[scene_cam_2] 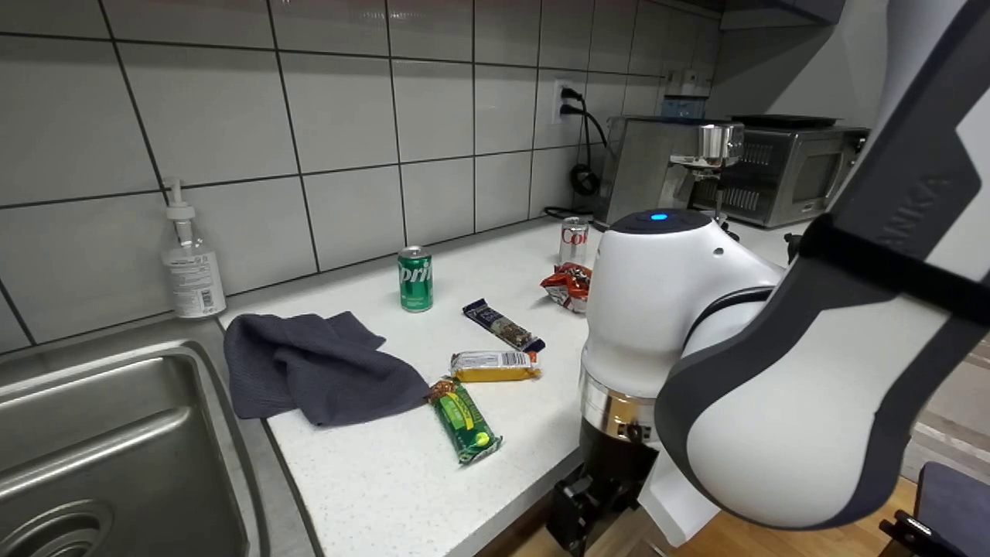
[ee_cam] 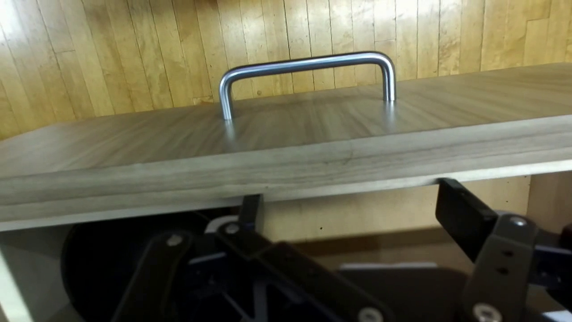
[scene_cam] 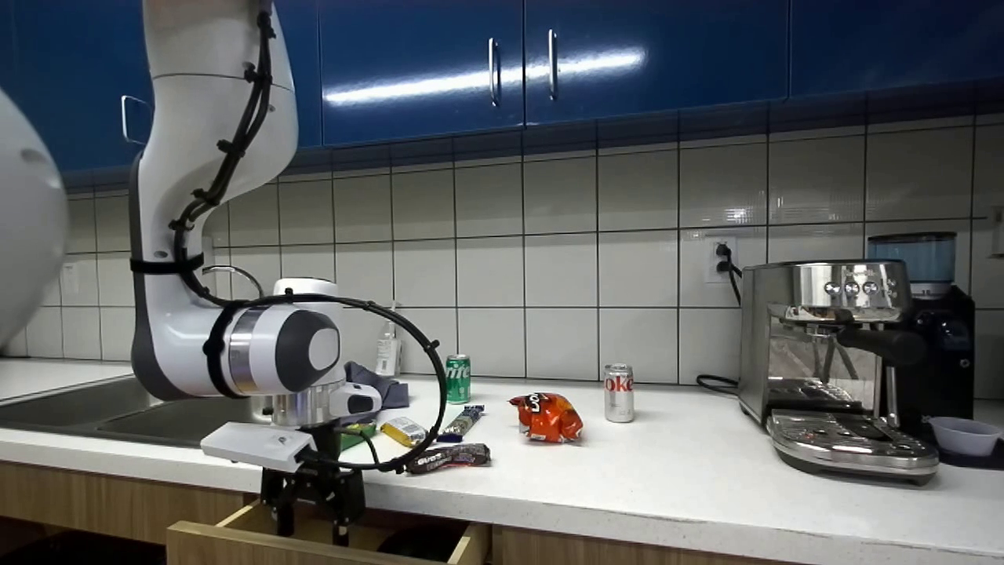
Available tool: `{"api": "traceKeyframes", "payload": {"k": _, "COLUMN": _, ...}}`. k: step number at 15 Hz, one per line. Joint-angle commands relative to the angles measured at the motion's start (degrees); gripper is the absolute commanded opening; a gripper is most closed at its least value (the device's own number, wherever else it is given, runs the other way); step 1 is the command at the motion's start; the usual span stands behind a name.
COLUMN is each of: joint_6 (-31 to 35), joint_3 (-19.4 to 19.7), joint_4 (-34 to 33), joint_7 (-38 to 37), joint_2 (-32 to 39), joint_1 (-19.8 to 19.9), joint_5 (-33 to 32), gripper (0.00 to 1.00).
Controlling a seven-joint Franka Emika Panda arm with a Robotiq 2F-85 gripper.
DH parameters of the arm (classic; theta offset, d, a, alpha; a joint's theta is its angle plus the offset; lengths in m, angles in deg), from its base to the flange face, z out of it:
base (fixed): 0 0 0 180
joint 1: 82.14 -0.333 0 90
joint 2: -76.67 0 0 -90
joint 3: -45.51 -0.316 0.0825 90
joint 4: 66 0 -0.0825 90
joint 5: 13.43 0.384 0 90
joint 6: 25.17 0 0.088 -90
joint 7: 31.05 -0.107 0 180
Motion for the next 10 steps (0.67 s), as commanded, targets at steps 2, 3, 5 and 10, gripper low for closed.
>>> {"api": "traceKeyframes", "payload": {"k": 2, "joint_6": -1.07, "joint_3": -0.46, "joint_4": 5.61, "joint_7": -0.11, "joint_2": -4.55, "joint_1": -0.39, "joint_5": 1.40, "gripper": 1.00}}
{"api": "traceKeyframes", "payload": {"k": 3, "joint_6": -1.51, "joint_3": -0.79, "joint_4": 6.46, "joint_7": -0.06, "joint_2": -5.18, "joint_1": -0.30, "joint_5": 1.63, "gripper": 1.00}}
{"api": "traceKeyframes", "payload": {"k": 5, "joint_6": -2.13, "joint_3": -1.38, "joint_4": 8.05, "joint_7": -0.14, "joint_2": -6.33, "joint_1": -0.22, "joint_5": 2.12, "gripper": 1.00}}
{"api": "traceKeyframes", "payload": {"k": 10, "joint_6": -4.12, "joint_3": -2.45, "joint_4": 12.36, "joint_7": -0.83, "joint_2": -9.53, "joint_1": -0.46, "joint_5": 3.34, "gripper": 1.00}}
